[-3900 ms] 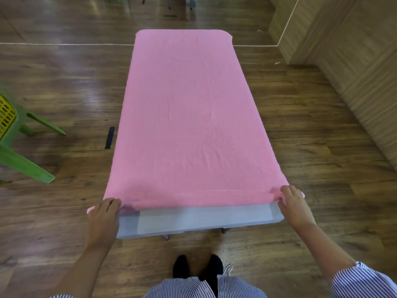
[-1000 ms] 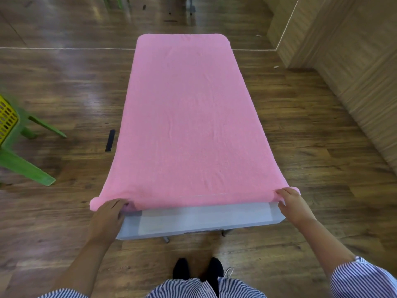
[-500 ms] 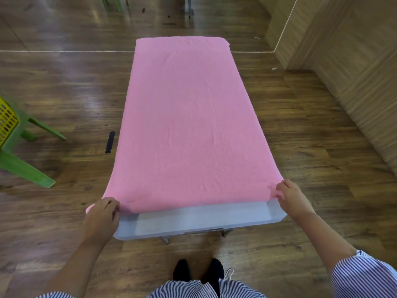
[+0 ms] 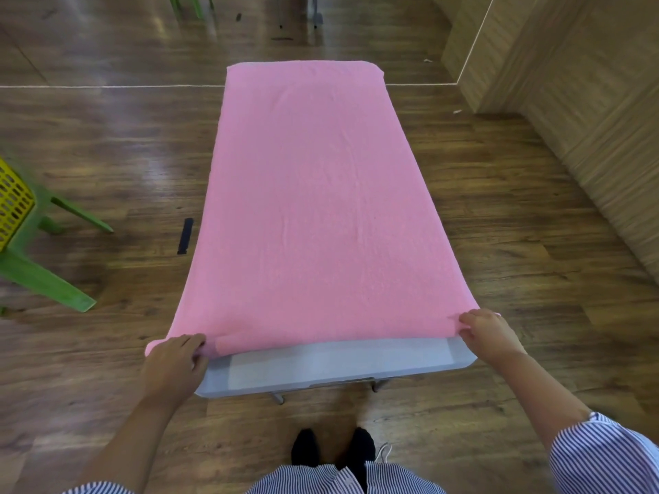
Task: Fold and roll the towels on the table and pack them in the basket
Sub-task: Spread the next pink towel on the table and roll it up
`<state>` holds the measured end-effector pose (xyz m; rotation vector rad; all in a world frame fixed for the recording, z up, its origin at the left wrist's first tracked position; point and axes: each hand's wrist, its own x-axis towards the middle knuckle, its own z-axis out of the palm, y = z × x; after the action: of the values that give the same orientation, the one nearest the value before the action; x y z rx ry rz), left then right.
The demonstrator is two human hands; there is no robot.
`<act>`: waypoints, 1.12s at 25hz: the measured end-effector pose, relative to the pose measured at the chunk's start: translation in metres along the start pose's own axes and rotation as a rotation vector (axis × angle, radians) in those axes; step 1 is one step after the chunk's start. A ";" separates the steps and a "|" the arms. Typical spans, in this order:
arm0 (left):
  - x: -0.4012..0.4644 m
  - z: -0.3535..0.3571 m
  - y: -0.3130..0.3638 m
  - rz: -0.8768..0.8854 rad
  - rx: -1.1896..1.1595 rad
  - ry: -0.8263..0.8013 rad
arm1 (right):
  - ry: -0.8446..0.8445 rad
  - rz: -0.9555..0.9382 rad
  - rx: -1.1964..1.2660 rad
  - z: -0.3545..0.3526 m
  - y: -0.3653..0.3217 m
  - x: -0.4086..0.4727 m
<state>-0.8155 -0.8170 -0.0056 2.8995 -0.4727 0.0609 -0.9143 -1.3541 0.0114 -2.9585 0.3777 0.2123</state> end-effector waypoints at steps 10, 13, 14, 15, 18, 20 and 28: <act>-0.003 0.006 0.008 0.108 -0.061 0.077 | 0.078 -0.054 0.057 0.005 -0.003 -0.006; -0.002 0.007 0.011 0.070 -0.063 -0.010 | 0.027 -0.012 0.127 0.007 -0.008 -0.008; -0.001 0.008 0.011 0.044 -0.065 -0.032 | -0.009 0.011 0.136 0.007 -0.008 -0.009; 0.001 0.008 0.011 0.025 -0.068 -0.046 | -0.031 0.022 0.139 0.007 -0.008 -0.008; 0.002 0.002 0.013 0.009 -0.050 -0.044 | -0.045 0.030 0.161 0.003 -0.008 -0.006; -0.003 -0.002 0.013 0.036 -0.037 -0.036 | -0.064 0.006 0.151 0.003 -0.005 -0.007; -0.011 0.007 0.012 -0.040 -0.022 0.017 | 0.115 -0.064 0.076 0.004 -0.006 -0.011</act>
<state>-0.8296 -0.8258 -0.0109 2.8838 -0.4101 0.0733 -0.9237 -1.3455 0.0103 -2.9099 0.2976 0.0199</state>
